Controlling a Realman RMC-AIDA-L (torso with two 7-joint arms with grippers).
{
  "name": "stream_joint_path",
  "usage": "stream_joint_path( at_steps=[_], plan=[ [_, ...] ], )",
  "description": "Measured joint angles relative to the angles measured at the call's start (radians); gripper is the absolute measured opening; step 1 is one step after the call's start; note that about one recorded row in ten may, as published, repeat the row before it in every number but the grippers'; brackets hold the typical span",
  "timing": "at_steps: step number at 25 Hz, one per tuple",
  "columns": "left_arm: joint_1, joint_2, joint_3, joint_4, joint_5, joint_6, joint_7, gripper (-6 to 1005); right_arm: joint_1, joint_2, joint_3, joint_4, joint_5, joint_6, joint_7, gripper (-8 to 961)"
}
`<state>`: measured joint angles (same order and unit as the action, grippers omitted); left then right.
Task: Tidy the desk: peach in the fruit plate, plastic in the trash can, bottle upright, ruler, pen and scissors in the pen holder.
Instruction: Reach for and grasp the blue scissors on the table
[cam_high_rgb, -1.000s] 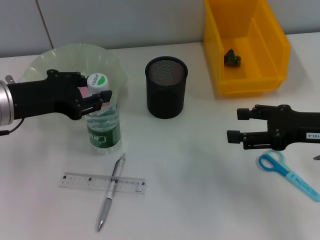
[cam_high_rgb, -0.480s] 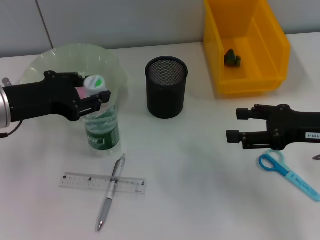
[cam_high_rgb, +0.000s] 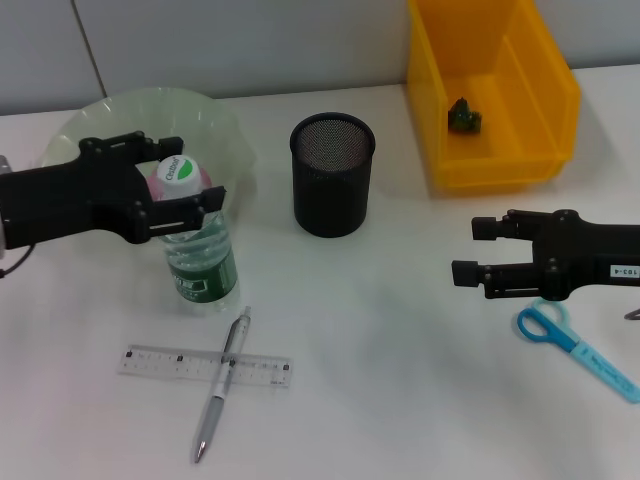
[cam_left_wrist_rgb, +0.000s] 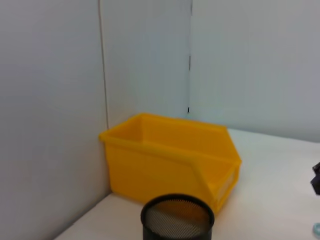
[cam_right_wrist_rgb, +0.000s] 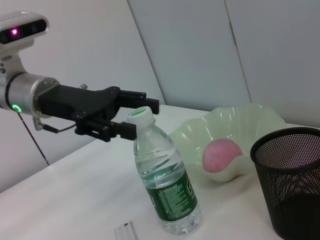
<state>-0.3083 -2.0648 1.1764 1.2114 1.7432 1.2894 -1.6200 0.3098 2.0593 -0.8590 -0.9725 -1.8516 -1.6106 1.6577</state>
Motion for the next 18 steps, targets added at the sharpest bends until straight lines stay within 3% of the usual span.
stream_joint_path(
  at_steps=[6, 7, 11, 12, 18],
  plan=[
    [0.038, 0.000, -0.036, 0.033, -0.029, 0.033, 0.052, 780, -0.004, -0.004, 0.000, 0.000, 0.006, 0.000, 0.000, 848],
    [0.082, 0.000, -0.044, 0.075, -0.048, 0.070, 0.103, 786, -0.004, -0.004, 0.000, -0.001, 0.006, 0.000, 0.001, 848],
    [0.125, 0.000, -0.046, 0.103, -0.089, 0.106, 0.146, 786, -0.006, -0.004, 0.000, -0.004, 0.008, 0.000, 0.001, 848],
    [0.161, 0.001, -0.056, 0.116, -0.124, 0.137, 0.183, 786, -0.007, -0.004, 0.000, -0.005, 0.008, 0.000, 0.002, 848],
    [0.206, -0.001, -0.099, 0.066, -0.182, 0.240, 0.274, 786, -0.008, -0.004, 0.014, -0.011, 0.008, -0.013, 0.008, 848]
  ],
)
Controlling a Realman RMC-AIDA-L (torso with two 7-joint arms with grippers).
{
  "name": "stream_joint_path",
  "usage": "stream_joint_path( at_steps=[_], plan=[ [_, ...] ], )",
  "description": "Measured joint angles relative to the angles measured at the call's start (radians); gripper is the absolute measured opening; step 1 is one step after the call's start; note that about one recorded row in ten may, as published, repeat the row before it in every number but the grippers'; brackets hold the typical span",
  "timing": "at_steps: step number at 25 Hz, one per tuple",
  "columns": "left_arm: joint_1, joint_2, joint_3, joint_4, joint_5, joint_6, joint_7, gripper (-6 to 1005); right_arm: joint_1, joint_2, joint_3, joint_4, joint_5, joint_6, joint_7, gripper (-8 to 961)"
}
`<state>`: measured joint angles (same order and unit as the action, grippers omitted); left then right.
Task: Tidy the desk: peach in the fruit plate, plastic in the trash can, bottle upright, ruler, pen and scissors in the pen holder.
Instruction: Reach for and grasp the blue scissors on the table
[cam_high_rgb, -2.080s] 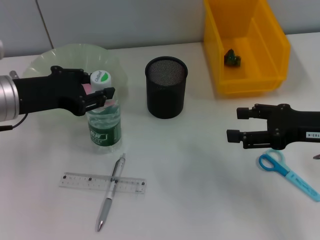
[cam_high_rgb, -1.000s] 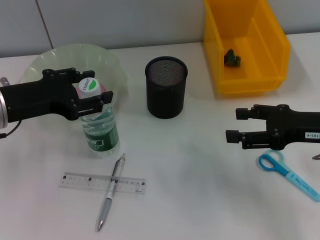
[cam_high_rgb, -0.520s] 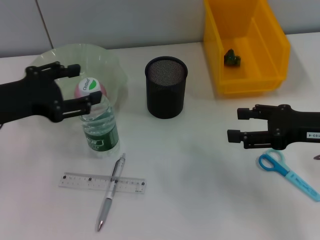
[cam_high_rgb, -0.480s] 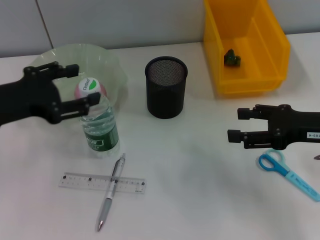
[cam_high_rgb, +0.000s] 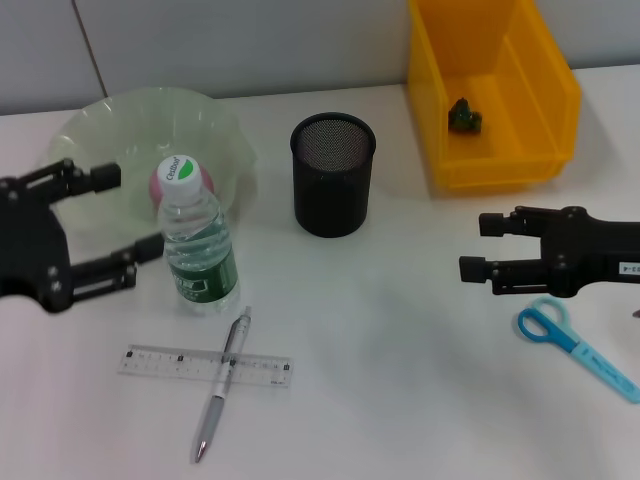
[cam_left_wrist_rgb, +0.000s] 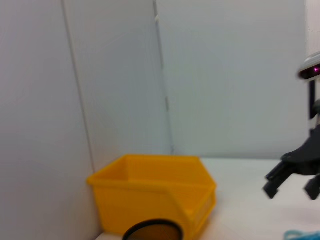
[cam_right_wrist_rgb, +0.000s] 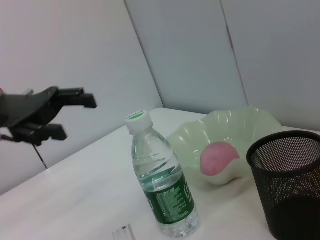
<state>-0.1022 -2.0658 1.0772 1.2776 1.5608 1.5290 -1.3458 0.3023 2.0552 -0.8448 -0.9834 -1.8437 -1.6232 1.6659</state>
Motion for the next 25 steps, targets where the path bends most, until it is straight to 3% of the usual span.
stream_joint_path(
  at_steps=[3, 7, 10, 14, 18, 20, 25],
  plan=[
    [0.002, 0.000, -0.002, -0.021, -0.010, 0.020, 0.020, 786, 0.000, -0.001, 0.042, -0.027, -0.005, -0.034, 0.041, 848],
    [-0.010, -0.003, 0.012, -0.230, -0.033, 0.123, 0.184, 786, -0.009, -0.022, 0.074, -0.121, -0.046, -0.062, 0.222, 848],
    [-0.023, -0.003, 0.018, -0.322, -0.032, 0.138, 0.231, 786, 0.013, -0.046, 0.075, -0.250, -0.216, -0.099, 0.468, 848],
    [-0.037, -0.001, 0.017, -0.429, -0.031, 0.140, 0.310, 786, 0.081, -0.051, 0.067, -0.411, -0.478, -0.196, 0.695, 848],
    [-0.047, 0.001, 0.016, -0.497, -0.029, 0.127, 0.347, 786, 0.182, -0.060, 0.044, -0.464, -0.688, -0.298, 0.841, 848],
    [-0.048, 0.002, 0.017, -0.511, -0.028, 0.121, 0.351, 786, 0.223, -0.059, 0.034, -0.465, -0.767, -0.348, 0.860, 848],
    [-0.051, 0.002, 0.012, -0.530, -0.028, 0.118, 0.368, 786, 0.274, -0.030, -0.010, -0.450, -0.913, -0.367, 0.858, 848]
  ],
)
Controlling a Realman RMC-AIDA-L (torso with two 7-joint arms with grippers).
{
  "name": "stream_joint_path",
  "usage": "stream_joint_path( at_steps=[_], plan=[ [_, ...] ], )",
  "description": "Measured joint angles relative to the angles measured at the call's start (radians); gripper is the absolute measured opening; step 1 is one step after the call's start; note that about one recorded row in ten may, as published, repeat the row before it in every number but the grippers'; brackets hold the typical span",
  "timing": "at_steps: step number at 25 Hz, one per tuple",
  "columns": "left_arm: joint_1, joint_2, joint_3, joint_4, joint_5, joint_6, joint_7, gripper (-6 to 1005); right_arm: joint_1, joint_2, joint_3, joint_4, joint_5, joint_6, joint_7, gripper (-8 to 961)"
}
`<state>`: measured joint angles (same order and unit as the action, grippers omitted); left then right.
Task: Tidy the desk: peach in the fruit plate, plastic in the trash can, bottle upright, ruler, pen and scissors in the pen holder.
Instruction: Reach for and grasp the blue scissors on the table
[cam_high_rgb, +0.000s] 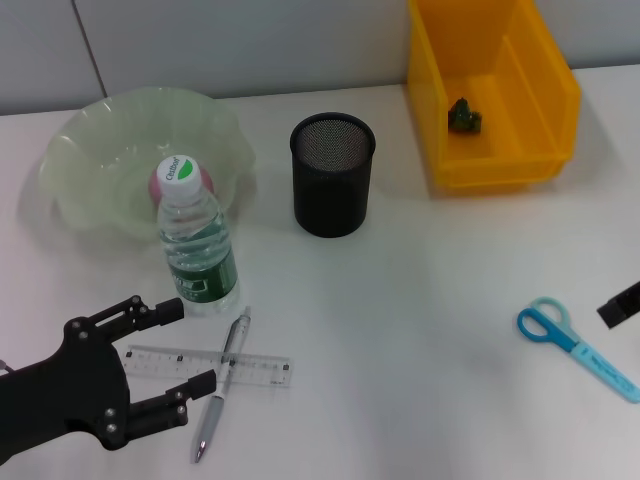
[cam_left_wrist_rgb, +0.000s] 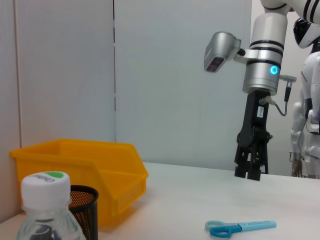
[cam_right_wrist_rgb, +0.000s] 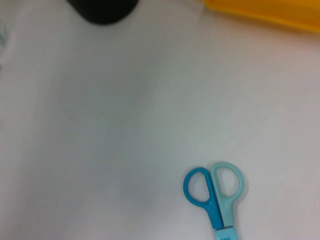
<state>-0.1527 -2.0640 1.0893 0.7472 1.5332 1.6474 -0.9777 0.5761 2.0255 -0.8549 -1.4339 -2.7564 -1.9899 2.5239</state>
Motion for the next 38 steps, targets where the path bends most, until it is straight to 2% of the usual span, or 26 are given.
stream_joint_path(
  at_steps=[4, 12, 18, 38],
  plan=[
    [-0.008, 0.000, -0.003, -0.007, 0.000, -0.004, 0.002, 785, 0.012, 0.003, -0.052, 0.027, -0.013, 0.026, -0.017, 848],
    [-0.018, 0.001, 0.002, -0.011, 0.000, -0.010, 0.003, 785, -0.003, 0.033, -0.157, 0.061, -0.050, 0.123, -0.109, 848],
    [-0.025, 0.001, 0.003, -0.018, -0.001, -0.010, 0.003, 785, -0.010, 0.044, -0.176, 0.108, -0.057, 0.171, -0.116, 848],
    [-0.056, 0.001, 0.003, -0.048, 0.012, -0.009, 0.003, 785, -0.005, 0.049, -0.196, 0.199, -0.090, 0.260, -0.067, 847]
  ],
)
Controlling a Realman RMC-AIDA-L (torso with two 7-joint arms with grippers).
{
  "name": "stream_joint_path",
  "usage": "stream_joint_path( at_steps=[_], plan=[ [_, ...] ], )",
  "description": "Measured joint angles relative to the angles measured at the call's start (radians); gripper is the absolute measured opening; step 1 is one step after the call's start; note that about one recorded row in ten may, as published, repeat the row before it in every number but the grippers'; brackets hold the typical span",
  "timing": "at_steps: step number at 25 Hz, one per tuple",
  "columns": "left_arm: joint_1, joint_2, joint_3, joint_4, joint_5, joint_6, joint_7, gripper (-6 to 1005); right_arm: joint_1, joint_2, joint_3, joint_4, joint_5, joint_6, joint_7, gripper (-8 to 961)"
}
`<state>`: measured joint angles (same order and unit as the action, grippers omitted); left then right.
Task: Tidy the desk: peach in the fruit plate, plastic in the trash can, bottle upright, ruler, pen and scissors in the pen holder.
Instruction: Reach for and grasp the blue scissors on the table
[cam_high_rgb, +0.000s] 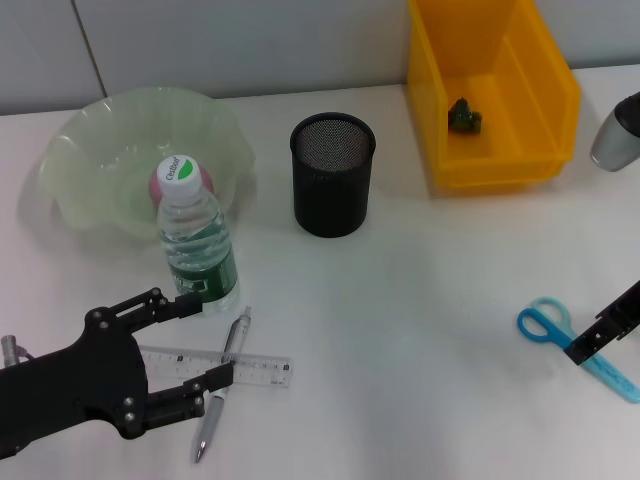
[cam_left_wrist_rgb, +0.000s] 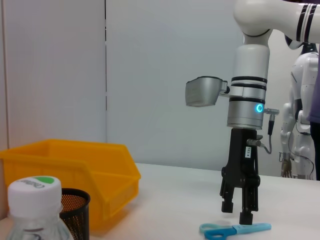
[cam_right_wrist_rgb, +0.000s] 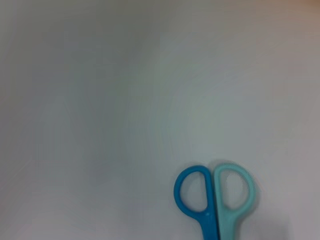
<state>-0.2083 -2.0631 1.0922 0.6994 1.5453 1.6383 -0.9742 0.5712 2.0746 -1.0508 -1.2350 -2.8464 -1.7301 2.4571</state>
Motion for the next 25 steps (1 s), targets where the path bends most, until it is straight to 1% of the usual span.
stream_joint_path(
  at_steps=[12, 20, 25],
  plan=[
    [-0.003, 0.000, 0.000, -0.011, 0.010, 0.000, 0.002, 785, 0.017, 0.001, -0.004, 0.019, -0.011, 0.014, 0.020, 847],
    [-0.003, 0.000, 0.000, -0.011, 0.010, 0.000, 0.008, 785, 0.027, 0.001, -0.060, 0.037, -0.016, 0.033, 0.047, 847],
    [-0.003, 0.000, 0.000, -0.012, 0.010, 0.000, 0.013, 785, 0.032, 0.001, -0.068, 0.038, -0.024, 0.034, 0.054, 847]
  ],
)
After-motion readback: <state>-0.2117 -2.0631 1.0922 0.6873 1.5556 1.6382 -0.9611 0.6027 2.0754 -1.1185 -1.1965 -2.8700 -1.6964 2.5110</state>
